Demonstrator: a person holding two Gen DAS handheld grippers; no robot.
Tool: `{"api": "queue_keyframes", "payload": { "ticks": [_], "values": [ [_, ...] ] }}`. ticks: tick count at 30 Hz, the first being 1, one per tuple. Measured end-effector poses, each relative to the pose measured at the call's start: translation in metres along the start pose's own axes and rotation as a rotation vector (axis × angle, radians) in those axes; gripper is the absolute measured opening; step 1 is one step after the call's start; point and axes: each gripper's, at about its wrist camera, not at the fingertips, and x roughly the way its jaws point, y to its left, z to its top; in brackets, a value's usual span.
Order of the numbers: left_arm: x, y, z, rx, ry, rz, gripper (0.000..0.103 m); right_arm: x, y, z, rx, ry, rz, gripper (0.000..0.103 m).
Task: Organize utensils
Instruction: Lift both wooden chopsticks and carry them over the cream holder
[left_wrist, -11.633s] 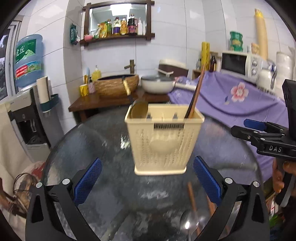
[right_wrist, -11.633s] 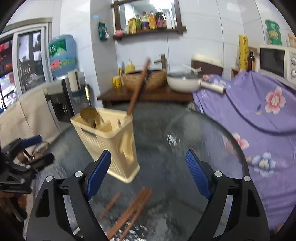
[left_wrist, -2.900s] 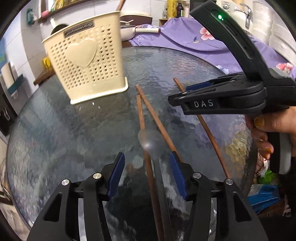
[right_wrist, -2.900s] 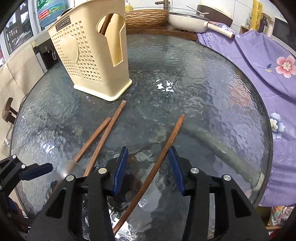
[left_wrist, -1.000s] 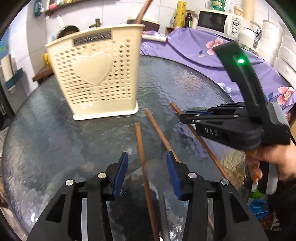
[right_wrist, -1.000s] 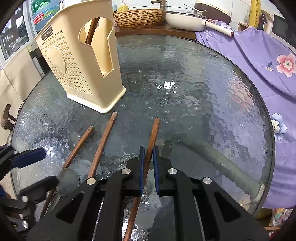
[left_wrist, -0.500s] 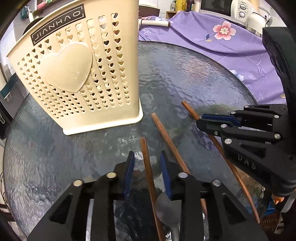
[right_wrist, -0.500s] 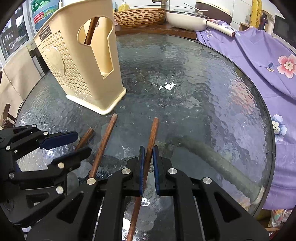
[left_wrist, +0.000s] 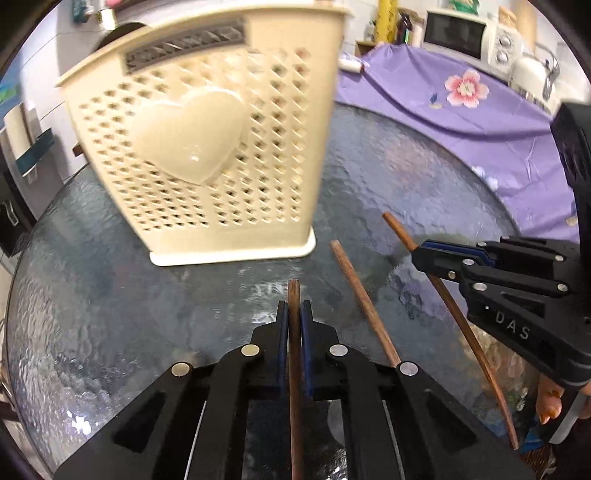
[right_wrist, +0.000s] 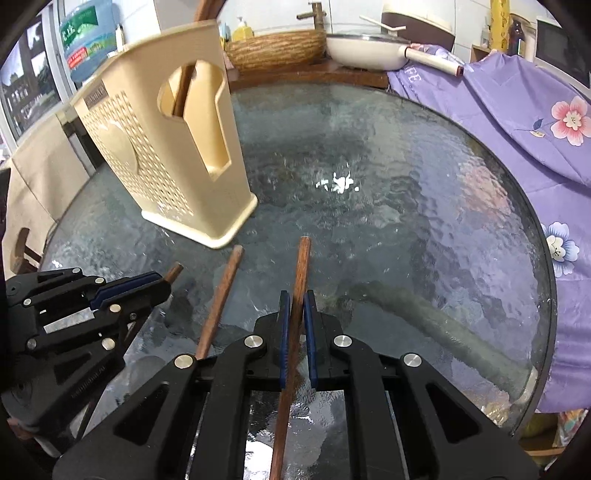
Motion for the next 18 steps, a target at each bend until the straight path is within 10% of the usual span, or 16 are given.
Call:
{"api": "queue_keyframes", "payload": {
  "ticks": [18],
  "values": [
    [-0.13, 0.029, 0.007, -0.114, -0.296, -0.061, 0.007, -0.117, 0.013, 0.024, -0.075, -0.241, 0.188, 0.007]
  ]
}}
